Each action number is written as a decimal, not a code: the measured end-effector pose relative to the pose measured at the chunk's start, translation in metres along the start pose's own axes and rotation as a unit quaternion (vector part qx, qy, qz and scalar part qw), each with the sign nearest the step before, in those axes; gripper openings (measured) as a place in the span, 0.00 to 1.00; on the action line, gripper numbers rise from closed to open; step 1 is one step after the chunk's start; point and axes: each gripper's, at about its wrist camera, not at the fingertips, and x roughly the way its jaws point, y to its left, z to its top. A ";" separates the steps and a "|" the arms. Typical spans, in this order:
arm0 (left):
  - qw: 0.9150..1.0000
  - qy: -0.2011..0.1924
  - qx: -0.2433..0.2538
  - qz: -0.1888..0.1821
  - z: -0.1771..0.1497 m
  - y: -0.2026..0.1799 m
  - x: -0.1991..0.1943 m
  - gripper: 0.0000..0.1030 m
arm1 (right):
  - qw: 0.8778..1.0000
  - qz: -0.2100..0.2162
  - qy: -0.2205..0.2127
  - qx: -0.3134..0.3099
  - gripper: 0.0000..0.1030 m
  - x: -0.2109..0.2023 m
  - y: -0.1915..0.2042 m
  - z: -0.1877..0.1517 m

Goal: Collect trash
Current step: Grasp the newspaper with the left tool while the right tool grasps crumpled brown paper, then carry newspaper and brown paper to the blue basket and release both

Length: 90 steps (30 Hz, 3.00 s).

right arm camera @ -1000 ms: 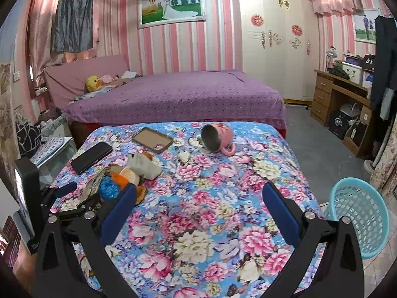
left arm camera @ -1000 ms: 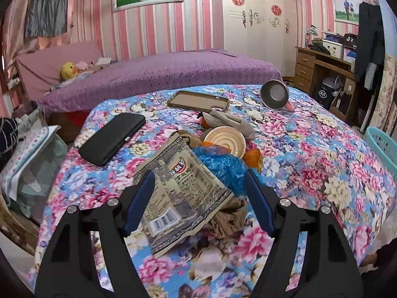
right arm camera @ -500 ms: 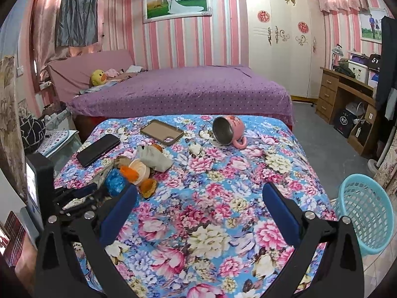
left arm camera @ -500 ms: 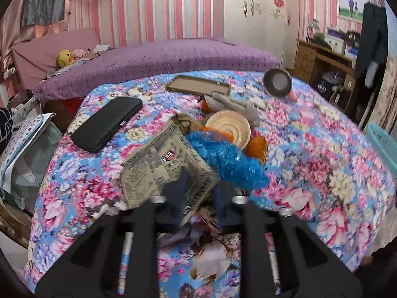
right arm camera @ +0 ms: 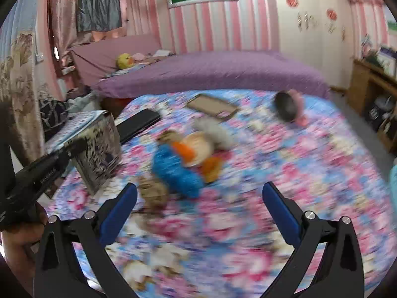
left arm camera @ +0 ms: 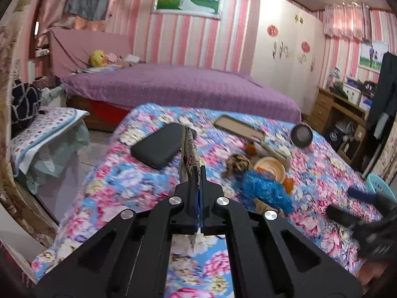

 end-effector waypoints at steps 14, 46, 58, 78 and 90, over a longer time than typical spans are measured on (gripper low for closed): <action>1.000 -0.015 0.009 0.009 -0.002 0.012 -0.015 0.00 | 0.997 0.016 0.061 -0.032 0.37 0.065 0.041 -0.019; 0.990 -0.046 0.074 -0.108 0.034 -0.132 -0.079 0.00 | 0.993 -0.065 -0.102 -0.005 0.37 -0.169 -0.183 0.032; 0.970 -0.035 0.082 -0.227 0.054 -0.265 -0.070 0.00 | 0.977 -0.164 -0.120 0.069 0.37 -0.214 -0.302 0.011; 0.925 0.041 0.168 -0.338 -0.002 -0.511 0.019 0.00 | 0.940 -0.267 -0.146 0.156 0.37 -0.233 -0.398 -0.016; 0.903 0.076 0.183 -0.380 -0.033 -0.557 0.043 0.00 | 0.923 -0.300 -0.147 0.192 0.37 -0.243 -0.433 -0.032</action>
